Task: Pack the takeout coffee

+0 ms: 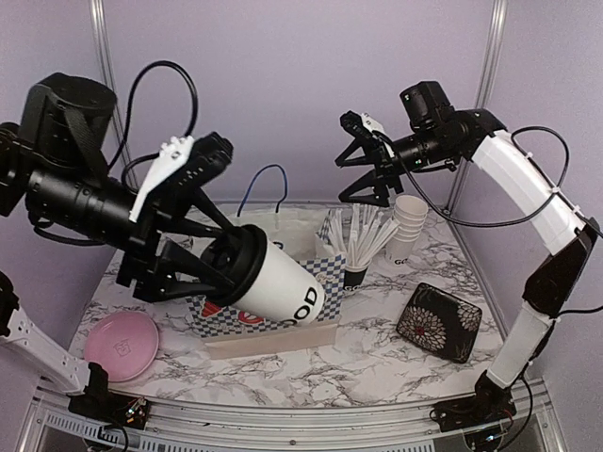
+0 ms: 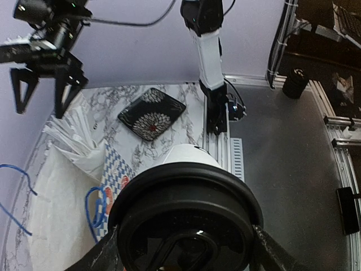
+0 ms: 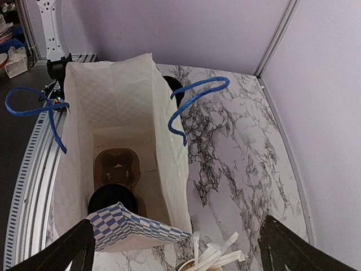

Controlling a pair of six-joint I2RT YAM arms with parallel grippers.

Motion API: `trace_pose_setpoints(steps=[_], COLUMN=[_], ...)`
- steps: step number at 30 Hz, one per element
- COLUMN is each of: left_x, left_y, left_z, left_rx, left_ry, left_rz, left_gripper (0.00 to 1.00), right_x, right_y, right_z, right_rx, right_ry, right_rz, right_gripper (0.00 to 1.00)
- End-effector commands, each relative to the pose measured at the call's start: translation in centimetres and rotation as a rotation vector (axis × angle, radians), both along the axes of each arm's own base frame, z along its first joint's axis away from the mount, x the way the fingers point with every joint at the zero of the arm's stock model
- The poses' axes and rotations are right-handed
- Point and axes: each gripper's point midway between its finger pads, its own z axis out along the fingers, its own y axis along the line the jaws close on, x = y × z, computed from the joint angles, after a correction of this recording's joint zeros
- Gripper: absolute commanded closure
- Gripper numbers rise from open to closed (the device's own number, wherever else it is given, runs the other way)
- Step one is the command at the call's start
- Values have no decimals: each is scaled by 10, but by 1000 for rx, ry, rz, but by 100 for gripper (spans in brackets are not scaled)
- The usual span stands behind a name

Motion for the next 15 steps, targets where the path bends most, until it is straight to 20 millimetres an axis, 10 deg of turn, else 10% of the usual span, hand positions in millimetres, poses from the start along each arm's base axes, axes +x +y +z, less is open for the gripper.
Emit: trace_pose_setpoints(steps=[1,8,15], left_x=[31,101,133], left_y=[28,78,84], left_z=[32,74,28], left_rx=[-89,-201,-38], left_ry=[-133,-328,-296], left_rz=[175,600,695], left_gripper=[41,38,37], right_x=[-1,-22,-19], right_y=[13,45,58], right_z=[-1,-36,-44], right_rx=[18,-121,-177], right_ry=[97,43,-18], right_rz=[20,34,-7], right_gripper=[1,1,1])
